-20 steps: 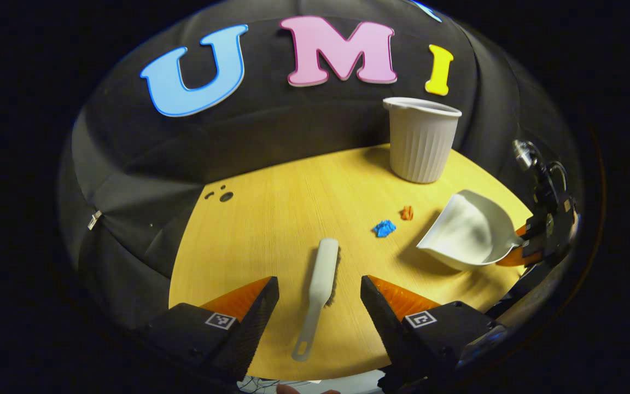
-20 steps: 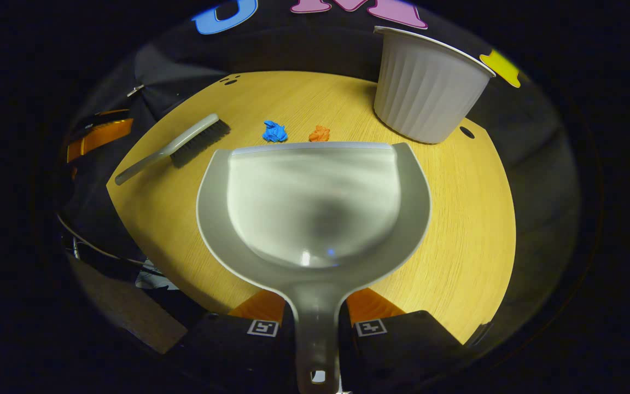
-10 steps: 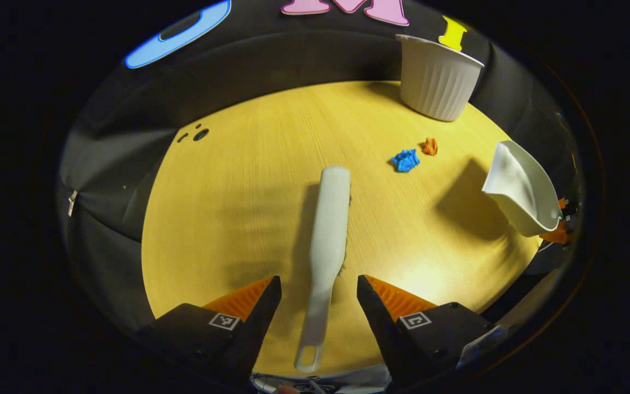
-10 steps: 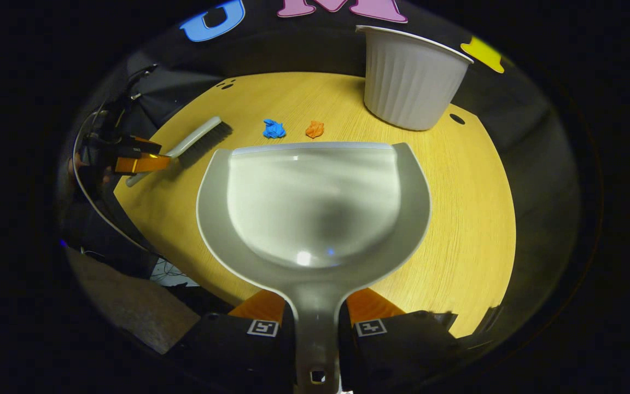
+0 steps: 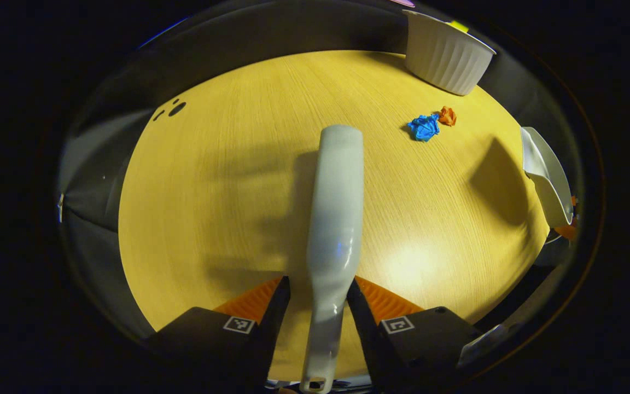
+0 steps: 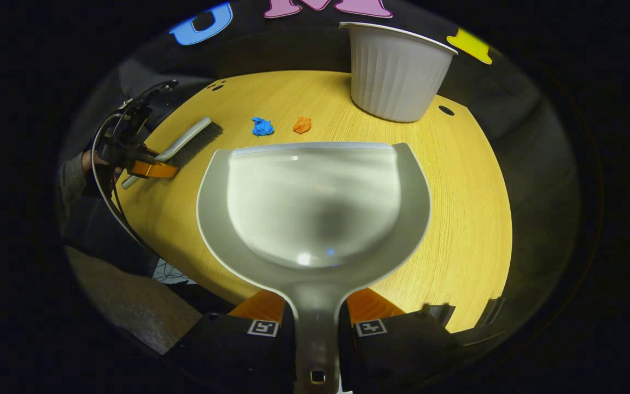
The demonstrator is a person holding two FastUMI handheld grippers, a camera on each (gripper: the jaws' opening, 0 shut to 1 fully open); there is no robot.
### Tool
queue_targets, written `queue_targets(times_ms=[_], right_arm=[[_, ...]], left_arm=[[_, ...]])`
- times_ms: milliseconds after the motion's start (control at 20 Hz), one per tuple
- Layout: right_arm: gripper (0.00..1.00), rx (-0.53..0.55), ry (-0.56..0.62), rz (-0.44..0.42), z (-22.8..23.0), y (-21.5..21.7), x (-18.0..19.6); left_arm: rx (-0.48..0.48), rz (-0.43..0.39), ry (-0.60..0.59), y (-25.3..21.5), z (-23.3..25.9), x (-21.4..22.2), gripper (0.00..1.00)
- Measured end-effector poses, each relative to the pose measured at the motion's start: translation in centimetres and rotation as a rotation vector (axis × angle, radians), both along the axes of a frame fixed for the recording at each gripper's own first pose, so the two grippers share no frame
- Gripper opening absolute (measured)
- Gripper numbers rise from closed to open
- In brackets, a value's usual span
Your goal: Pick up the small broom and dustpan from the desktop, sweep the trash into the dustpan with the broom, and then empty the trash into the garbage bin.
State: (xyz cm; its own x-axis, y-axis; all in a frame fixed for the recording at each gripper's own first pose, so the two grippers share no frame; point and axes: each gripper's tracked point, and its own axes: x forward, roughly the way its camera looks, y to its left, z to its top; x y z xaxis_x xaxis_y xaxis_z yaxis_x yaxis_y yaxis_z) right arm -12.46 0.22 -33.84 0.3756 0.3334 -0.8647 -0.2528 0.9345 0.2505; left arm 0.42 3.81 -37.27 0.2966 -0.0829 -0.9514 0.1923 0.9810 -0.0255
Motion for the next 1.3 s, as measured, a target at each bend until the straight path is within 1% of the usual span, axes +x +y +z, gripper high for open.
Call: queue_targets(times_ms=[50,100,150,200,250,300,350,450,550,600,650,700,850,900,950,1000,1100,1200,1250,1300], right_arm=[[0.36,-0.001,0.002,0.002,0.0,0.0,-0.1],[0.36,0.000,0.003,0.003,0.0,0.0,-0.1],[0.36,0.003,0.008,0.007,0.0,0.0,-0.2],[0.36,0.007,0.012,0.014,0.0,0.2,-0.3],[0.36,0.007,0.016,0.026,0.0,0.3,-0.4],[0.36,0.004,0.022,0.041,0.1,0.3,-0.6],[0.36,-0.009,0.028,0.060,0.0,0.2,-0.6],[0.36,-0.040,0.046,0.115,-0.1,0.1,-0.7],[0.36,-0.062,0.068,0.182,-0.1,0.1,-0.6],[0.39,-0.077,0.078,0.211,-0.2,-0.1,-0.4],[0.36,-0.093,0.083,0.233,-0.3,-0.3,-0.1],[0.36,-0.105,0.092,0.249,-0.6,-0.5,0.2],[0.37,-0.115,0.125,0.293,-1.2,-0.6,0.7],[0.39,-0.119,0.135,0.310,-1.5,-0.7,0.9],[0.34,-0.127,0.146,0.325,-1.8,-0.8,1.1],[0.39,-0.135,0.154,0.340,-2.0,-0.8,1.3],[0.39,-0.136,0.171,0.360,-2.3,-0.9,1.4],[0.39,-0.132,0.179,0.366,-2.6,-0.7,1.8],[0.36,-0.129,0.181,0.368,-2.6,-0.6,1.9],[0.36,-0.127,0.184,0.372,-2.7,-0.5,2.0]], left_arm=[[-0.013,-0.001,-0.003,-0.4,0.1,0.2,0.67],[-0.010,-0.004,0.000,-0.4,-0.1,0.4,0.62],[-0.017,-0.011,0.011,-0.6,-0.1,0.3,0.61],[-0.019,-0.014,0.024,-0.7,-0.1,0.1,0.55],[-0.016,-0.025,0.033,-0.7,-0.3,0.1,0.53],[-0.012,-0.032,0.026,-0.7,-0.2,0.3,0.47],[-0.001,-0.037,0.023,-0.7,-0.2,0.4,0.37],[0.019,-0.052,-0.012,-1.0,0.6,1.2,0.30],[0.024,-0.087,-0.076,-2.0,2.2,3.1,0.24],[0.015,-0.108,-0.112,-2.9,3.1,4.2,0.27],[0.010,-0.127,-0.137,-3.7,3.9,5.5,0.27],[0.012,-0.144,-0.155,-4.5,4.5,6.6,0.25],[0.048,-0.189,-0.178,-6.0,5.3,9.7,0.25],[0.064,-0.207,-0.179,-6.5,5.2,10.5,0.25],[0.077,-0.223,-0.171,-6.9,4.9,11.0,0.25],[0.086,-0.237,-0.162,-7.5,4.6,11.4,0.27],[0.094,-0.258,-0.146,-8.5,3.8,12.0,0.24],[0.089,-0.269,-0.129,-9.6,3.1,12.3,0.25],[0.094,-0.273,-0.117,-9.8,2.8,12.3,0.25],[0.096,-0.278,-0.109,-10.1,2.6,12.4,0.25]])
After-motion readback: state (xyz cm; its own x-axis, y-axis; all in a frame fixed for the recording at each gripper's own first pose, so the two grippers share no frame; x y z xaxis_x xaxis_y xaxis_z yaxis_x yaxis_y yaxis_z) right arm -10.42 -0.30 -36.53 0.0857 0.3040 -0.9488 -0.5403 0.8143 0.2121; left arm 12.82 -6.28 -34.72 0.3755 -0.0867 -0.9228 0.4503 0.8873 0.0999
